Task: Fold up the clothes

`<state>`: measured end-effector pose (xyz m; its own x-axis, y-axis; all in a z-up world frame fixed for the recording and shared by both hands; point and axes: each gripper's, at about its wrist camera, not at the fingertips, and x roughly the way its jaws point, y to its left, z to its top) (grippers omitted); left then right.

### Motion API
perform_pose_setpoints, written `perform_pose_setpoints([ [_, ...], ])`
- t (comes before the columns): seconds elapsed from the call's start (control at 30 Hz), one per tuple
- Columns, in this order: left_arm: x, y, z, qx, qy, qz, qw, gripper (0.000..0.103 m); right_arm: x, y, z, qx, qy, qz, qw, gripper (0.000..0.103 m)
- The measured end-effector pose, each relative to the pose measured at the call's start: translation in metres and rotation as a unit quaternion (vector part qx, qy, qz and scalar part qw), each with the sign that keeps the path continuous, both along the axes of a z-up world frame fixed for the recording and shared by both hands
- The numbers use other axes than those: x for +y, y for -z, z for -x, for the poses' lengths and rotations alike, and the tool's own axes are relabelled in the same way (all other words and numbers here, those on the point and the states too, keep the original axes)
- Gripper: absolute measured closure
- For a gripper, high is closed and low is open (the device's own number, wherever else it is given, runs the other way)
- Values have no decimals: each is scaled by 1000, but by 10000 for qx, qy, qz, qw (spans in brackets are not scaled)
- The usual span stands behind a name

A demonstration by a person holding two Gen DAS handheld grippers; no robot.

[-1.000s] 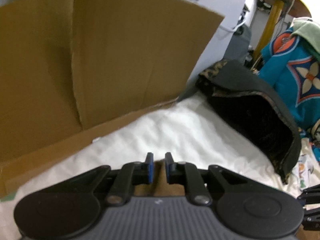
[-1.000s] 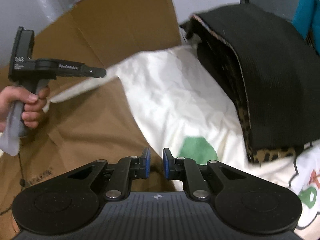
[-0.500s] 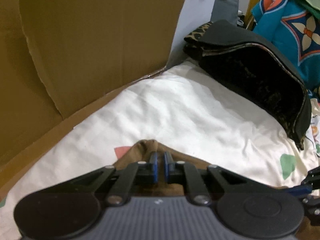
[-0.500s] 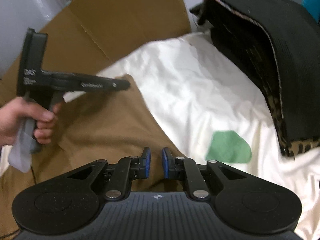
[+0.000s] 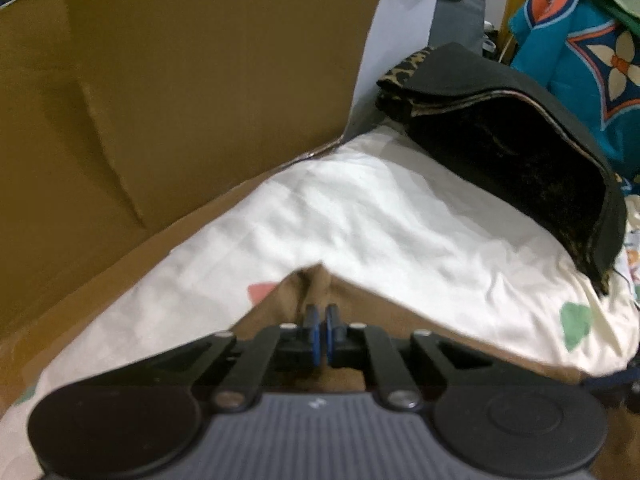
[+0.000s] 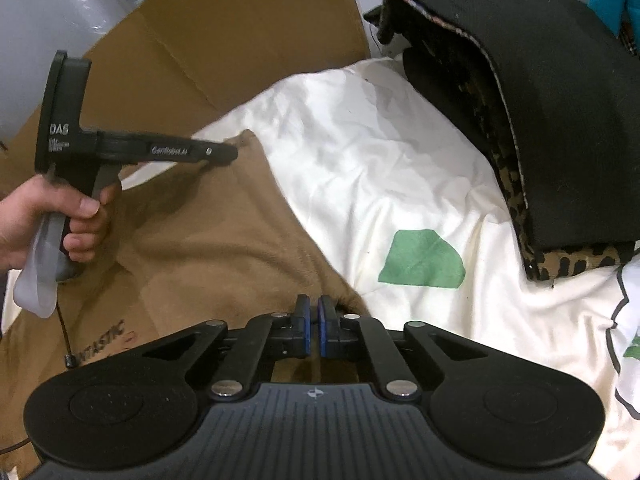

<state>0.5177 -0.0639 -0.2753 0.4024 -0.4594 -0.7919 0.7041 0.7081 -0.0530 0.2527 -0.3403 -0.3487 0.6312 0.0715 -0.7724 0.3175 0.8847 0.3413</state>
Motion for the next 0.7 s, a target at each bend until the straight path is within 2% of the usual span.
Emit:
perform_pose_setpoints([
  [0.33,73,-15,16,312,-226,-38,9993,95,12,3,15,75,-76,-527,9986,97],
  [0.43,91,-19,19,443,-349,-21,9984,94,15,-2,14,6,-85,-648,9979,91],
  [0.47,96,-20,19,480,-386,-10,9981,94,17,-2,14,-8,-109,-688,9976,84],
  [0.53,104,-22,20,545,-454,45,9975,92,19,-3,15,-18,-167,-751,9970,79],
  [0.63,111,-23,21,660,-467,102,9967,85,23,1,15,59,-183,-861,9961,79],
  [0.7,113,-23,21,753,-446,156,9960,85,24,5,16,94,-129,-999,9949,79],
])
